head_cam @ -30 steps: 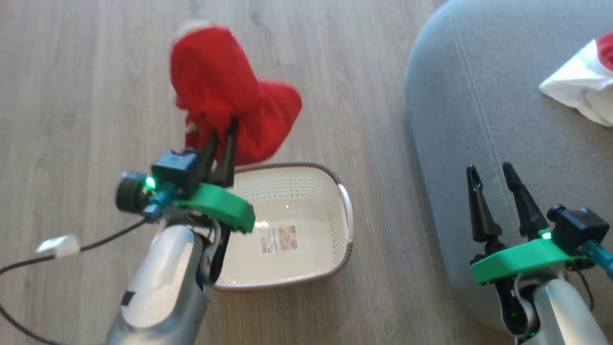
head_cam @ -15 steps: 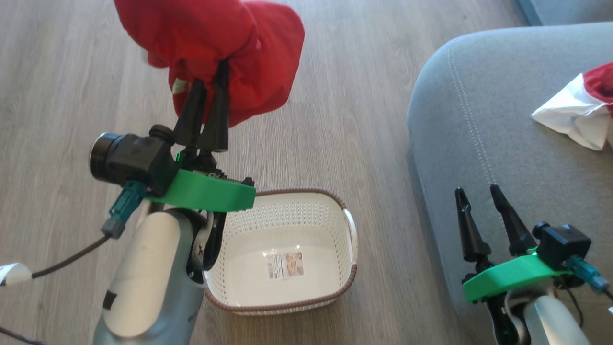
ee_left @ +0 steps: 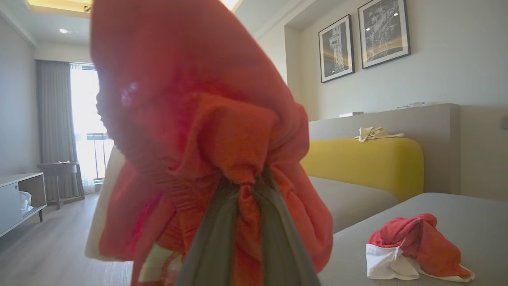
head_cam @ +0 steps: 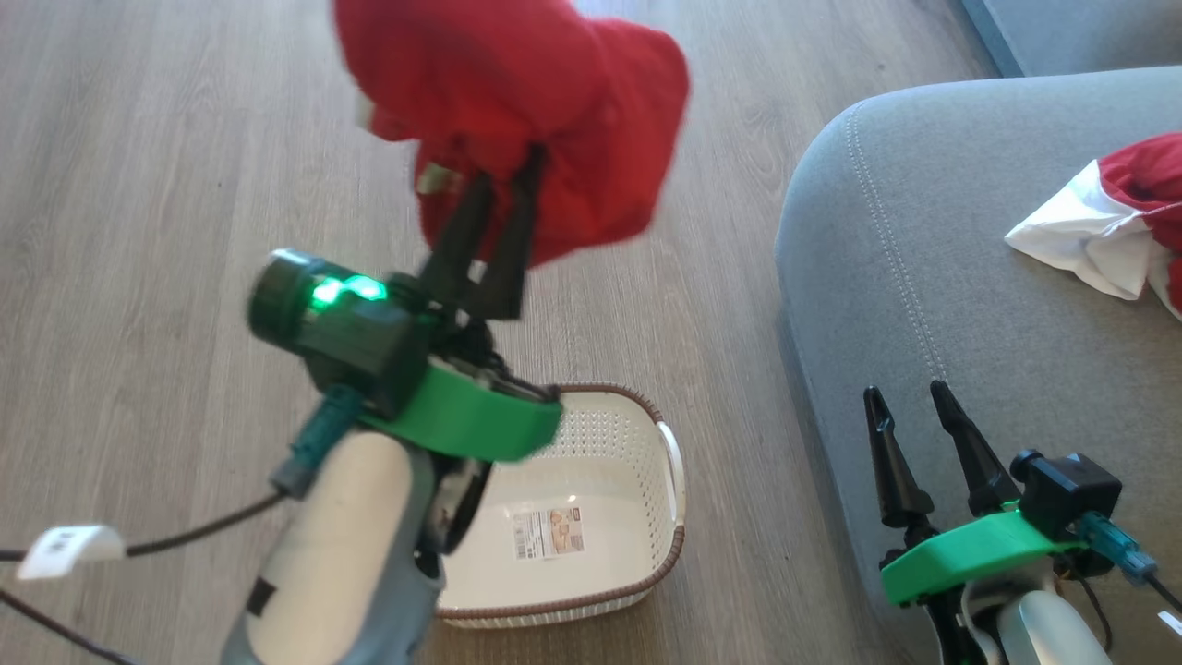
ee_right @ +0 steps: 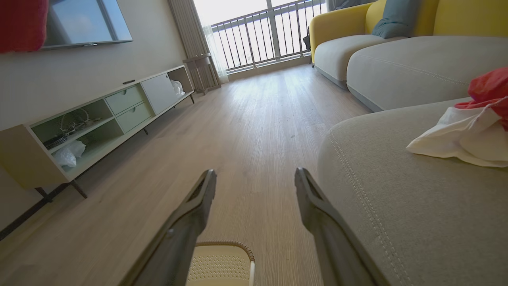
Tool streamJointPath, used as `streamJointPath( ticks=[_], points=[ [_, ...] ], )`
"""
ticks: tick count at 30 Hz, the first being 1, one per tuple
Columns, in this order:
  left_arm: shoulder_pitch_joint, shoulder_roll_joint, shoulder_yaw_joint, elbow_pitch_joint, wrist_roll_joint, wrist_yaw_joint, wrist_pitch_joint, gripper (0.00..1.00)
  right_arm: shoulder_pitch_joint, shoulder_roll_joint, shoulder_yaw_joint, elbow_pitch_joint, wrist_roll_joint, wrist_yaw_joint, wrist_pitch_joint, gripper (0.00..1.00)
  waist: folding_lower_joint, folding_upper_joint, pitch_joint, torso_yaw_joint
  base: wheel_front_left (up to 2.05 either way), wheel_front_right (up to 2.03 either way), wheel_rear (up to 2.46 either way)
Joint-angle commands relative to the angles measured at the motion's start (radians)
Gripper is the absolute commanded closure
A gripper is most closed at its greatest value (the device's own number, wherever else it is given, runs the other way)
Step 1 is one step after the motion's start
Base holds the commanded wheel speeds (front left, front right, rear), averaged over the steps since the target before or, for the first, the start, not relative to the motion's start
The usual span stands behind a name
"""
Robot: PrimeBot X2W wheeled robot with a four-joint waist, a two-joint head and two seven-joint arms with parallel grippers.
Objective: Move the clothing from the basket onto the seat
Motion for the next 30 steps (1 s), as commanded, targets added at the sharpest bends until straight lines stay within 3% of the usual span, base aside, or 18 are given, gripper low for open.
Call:
streamJointPath(
  ticks=[1,13,30],
  points=[
    [-0.016,0.01,0.008,-0.029,0.009,-0.01,-0.005,1.0,-0.018,-0.002,0.026,-0.034,-0.005,0.0,0.0,0.0,0.0001,0.0,-0.001,-0.001,0.0,0.0,0.0],
    [0.004,0.01,-0.151,0.007,-0.006,-0.025,-0.005,1.0,-0.007,-0.004,0.021,-0.046,-0.009,0.0,0.0,0.0,0.0001,0.0,0.01,-0.005,0.0,0.0,0.0],
    [0.0,0.009,-0.164,0.002,-0.016,-0.005,-0.005,1.0,0.013,-0.034,0.012,-0.067,-0.019,0.0,0.0,0.0,0.0001,0.0,0.02,-0.011,0.0,0.0,0.0]
  ],
)
